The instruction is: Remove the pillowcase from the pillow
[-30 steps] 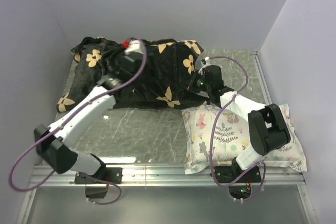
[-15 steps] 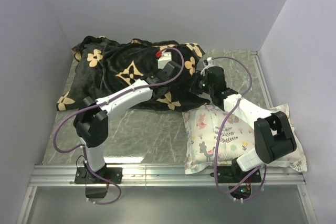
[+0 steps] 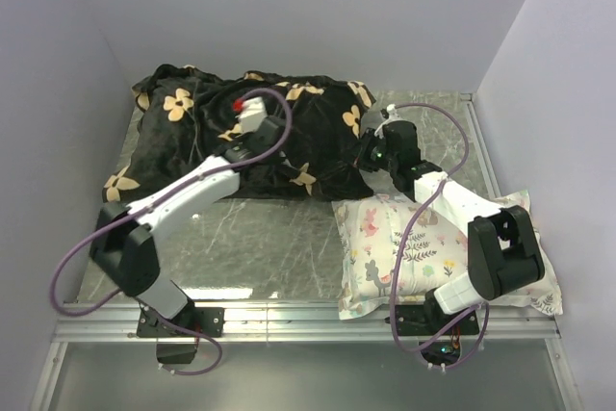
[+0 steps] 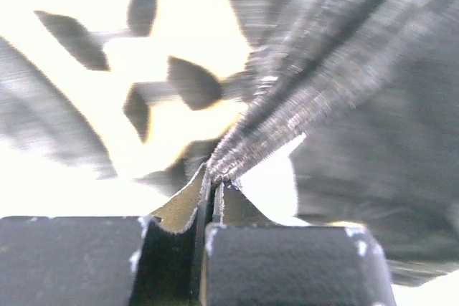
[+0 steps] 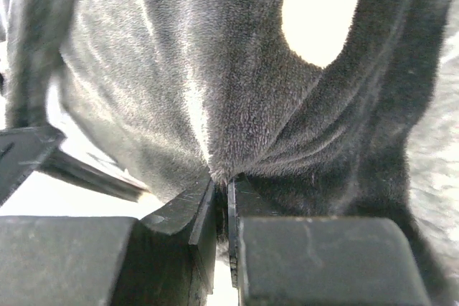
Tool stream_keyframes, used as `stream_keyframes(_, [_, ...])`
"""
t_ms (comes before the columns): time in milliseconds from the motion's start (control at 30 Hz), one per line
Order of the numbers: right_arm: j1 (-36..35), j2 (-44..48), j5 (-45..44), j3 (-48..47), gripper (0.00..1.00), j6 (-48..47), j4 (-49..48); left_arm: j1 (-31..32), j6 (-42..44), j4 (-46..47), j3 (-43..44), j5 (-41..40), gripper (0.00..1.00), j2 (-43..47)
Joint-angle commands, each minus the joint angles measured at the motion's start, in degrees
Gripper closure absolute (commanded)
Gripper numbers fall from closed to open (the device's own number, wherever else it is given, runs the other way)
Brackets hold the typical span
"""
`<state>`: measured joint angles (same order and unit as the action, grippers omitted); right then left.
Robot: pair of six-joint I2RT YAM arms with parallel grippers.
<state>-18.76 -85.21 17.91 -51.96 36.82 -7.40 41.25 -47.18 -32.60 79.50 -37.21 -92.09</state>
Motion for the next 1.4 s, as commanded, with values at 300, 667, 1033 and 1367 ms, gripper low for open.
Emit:
stream_keyframes(300, [3.4,1.9,-12.6,-1.6,1.00,-5.6,9.0,-13.3,-2.6,11.8,-24.3,7.9,1.00,12.7])
stream_keyframes(667, [-15.4,8.0,-30.7,-13.4,0.34,-10.3,20.6,-13.2,-3.6,22.6,-30.5,17.9,1.00,12.6])
stream_keyframes(1033, [-29.5,-12.6,-39.6,-34.9,0.19,-9.0,28.6,-13.2,-4.3,23.2,-30.2,19.3,1.00,14.6])
stream_keyframes(1367, [-27.6,-21.8,-45.1,-38.1,0.34,-8.3,34.0,-13.3,-4.1,20.7,-27.2,17.4,1.00,14.0])
